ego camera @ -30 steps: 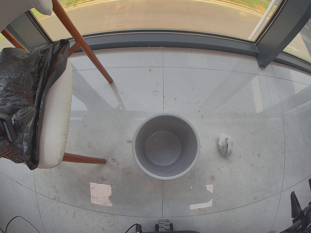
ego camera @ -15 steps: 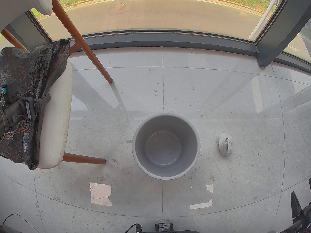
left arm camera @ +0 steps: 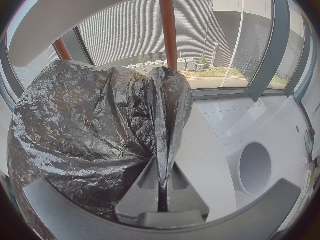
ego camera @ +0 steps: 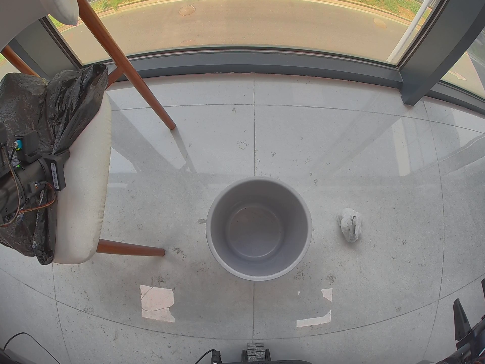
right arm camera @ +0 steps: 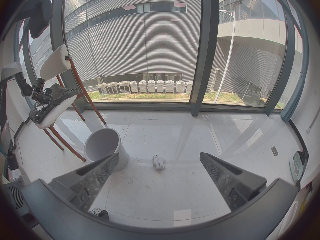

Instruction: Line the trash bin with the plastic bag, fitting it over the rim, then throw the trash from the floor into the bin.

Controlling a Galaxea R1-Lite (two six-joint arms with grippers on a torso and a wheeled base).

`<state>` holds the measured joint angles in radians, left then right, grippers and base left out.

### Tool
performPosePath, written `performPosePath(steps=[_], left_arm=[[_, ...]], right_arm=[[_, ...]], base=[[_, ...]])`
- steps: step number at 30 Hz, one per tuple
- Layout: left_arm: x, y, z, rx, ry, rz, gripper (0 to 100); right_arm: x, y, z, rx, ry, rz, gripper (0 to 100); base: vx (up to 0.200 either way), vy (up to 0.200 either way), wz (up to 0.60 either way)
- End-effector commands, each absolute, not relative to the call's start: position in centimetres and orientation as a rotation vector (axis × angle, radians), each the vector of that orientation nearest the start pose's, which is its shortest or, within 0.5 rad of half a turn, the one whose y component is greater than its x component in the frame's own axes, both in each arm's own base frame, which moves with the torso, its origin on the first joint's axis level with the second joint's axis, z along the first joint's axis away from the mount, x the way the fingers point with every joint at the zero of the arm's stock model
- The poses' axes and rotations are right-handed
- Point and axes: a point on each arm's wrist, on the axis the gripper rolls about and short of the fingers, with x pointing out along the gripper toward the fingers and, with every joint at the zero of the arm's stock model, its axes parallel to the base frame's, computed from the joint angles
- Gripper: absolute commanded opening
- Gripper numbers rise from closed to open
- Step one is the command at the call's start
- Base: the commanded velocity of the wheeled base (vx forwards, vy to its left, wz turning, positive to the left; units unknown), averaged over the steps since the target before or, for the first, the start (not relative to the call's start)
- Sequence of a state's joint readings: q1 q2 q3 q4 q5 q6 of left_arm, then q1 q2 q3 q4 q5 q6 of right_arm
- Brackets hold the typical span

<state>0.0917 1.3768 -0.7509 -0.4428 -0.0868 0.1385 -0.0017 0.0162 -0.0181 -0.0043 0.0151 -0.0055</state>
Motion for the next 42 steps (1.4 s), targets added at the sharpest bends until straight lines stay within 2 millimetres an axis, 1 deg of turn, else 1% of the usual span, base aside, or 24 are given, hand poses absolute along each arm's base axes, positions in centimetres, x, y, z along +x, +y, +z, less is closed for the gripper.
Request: performPosePath(steps=[1,3,5,8,11,14,17,20,23,24,25,26,27,28,29,31,32,33,34,35,36,38,40,42], left_arm=[[18.1,1.3,25.3,0.117,0.175,-0.06,0],[15.9,0.9,25.9,0.116,0.178,-0.109,0],[14.3,0.6,26.2,0.115,0.176,-0.157,0],[12.3,0.2,26.2,0.123,0.18,-0.224,0],[10.7,-0.4,26.8,0.13,0.134,-0.317,0],[10.1,-0.8,27.2,0.136,0.102,-0.371,0],[9.6,-1.7,27.5,0.15,0.075,-0.498,0],[9.2,-2.5,27.3,0.193,0.057,-0.589,0],[9.1,-3.1,26.9,0.246,0.062,-0.662,0],[9.2,-3.3,26.8,0.263,0.066,-0.683,0],[9.3,-3.5,26.5,0.275,0.075,-0.701,0],[9.5,-3.7,26.3,0.287,0.085,-0.711,0],[9.7,-3.9,26.1,0.294,0.092,-0.72,0],[10.2,-4.3,25.9,0.313,0.102,-0.744,0],[10.5,-4.5,25.8,0.321,0.107,-0.758,0],[11.9,-5.6,25.4,0.343,0.14,-0.813,0],[12.1,-6.0,25.4,0.353,0.138,-0.834,0],[12.2,-6.1,25.4,0.355,0.137,-0.837,0],[12.7,-7.0,25.4,0.371,0.122,-0.872,0],[13.6,-8.0,25.4,0.38,0.122,-0.889,0],[14.4,-8.9,25.2,0.387,0.125,-0.903,0],[15.2,-10.9,25.5,0.393,0.1,-0.944,0],[15.6,-13.3,26.3,0.385,0.064,-0.984,0],[16.2,-14.9,26.5,0.375,0.072,-1.0,0]], right_arm=[[-2.3,0.0,7.6,-0.006,-0.003,0.014,100],[-2.3,0.0,7.6,-0.008,-0.002,0.014,100],[-2.3,0.0,7.6,-0.008,-0.002,0.014,100],[-2.3,0.0,7.5,-0.011,0.0,0.012,100],[-2.3,0.0,7.5,-0.011,0.0,0.012,100],[-2.3,0.0,7.6,-0.014,0.001,0.012,100],[-2.3,0.1,7.5,-0.029,0.0,0.021,100],[-2.3,0.1,7.6,-0.046,-0.002,0.038,100],[-2.3,0.1,7.6,-0.048,-0.01,0.041,100],[-2.6,0.1,9.1,-0.033,-0.085,0.052,100],[-3.4,0.1,12.1,-0.016,-0.207,0.085,100],[-3.5,0.1,14.0,0.0,-0.245,0.117,100],[-2.9,0.1,14.8,0.007,-0.226,0.139,100],[-1.2,0.1,16.1,0.016,-0.158,0.19,100],[-0.7,0.1,16.8,0.027,-0.151,0.216,100],[-0.6,0.1,19.3,0.096,-0.178,0.334,100],[-0.3,0.1,20.2,0.133,-0.158,0.367,100],[-0.2,0.1,20.3,0.14,-0.155,0.37,100],[1.0,0.5,21.6,0.204,-0.082,0.413,100],[1.6,0.8,22.5,0.254,-0.042,0.425,100],[2.0,0.9,23.3,0.305,-0.024,0.43,100],[2.5,1.1,24.8,0.372,-0.012,0.441,100],[3.3,1.4,25.8,0.391,0.003,0.443,100],[3.9,1.6,26.0,0.388,0.014,0.441,100]], base=[[0.0,0.0,0.0],[0.0,0.0,0.0],[0.0,0.0,0.0],[0.0,0.0,0.0],[0.0,0.0,0.0],[0.0,0.0,0.0],[0.0,0.0,0.0],[0.0,0.0,0.0],[0.0,0.0,0.0],[0.0,0.0,0.0],[0.0,0.0,0.0],[0.0,0.0,0.0],[0.0,0.0,0.0],[0.0,0.0,0.0],[0.0,0.0,0.0],[0.0,0.0,0.0],[0.0,0.0,0.0],[0.0,0.0,0.0],[0.0,0.0,0.0],[0.0,0.0,0.0],[0.0,0.0,0.0],[0.0,0.0,0.0],[0.0,0.0,0.0],[0.0,0.0,0.0]])
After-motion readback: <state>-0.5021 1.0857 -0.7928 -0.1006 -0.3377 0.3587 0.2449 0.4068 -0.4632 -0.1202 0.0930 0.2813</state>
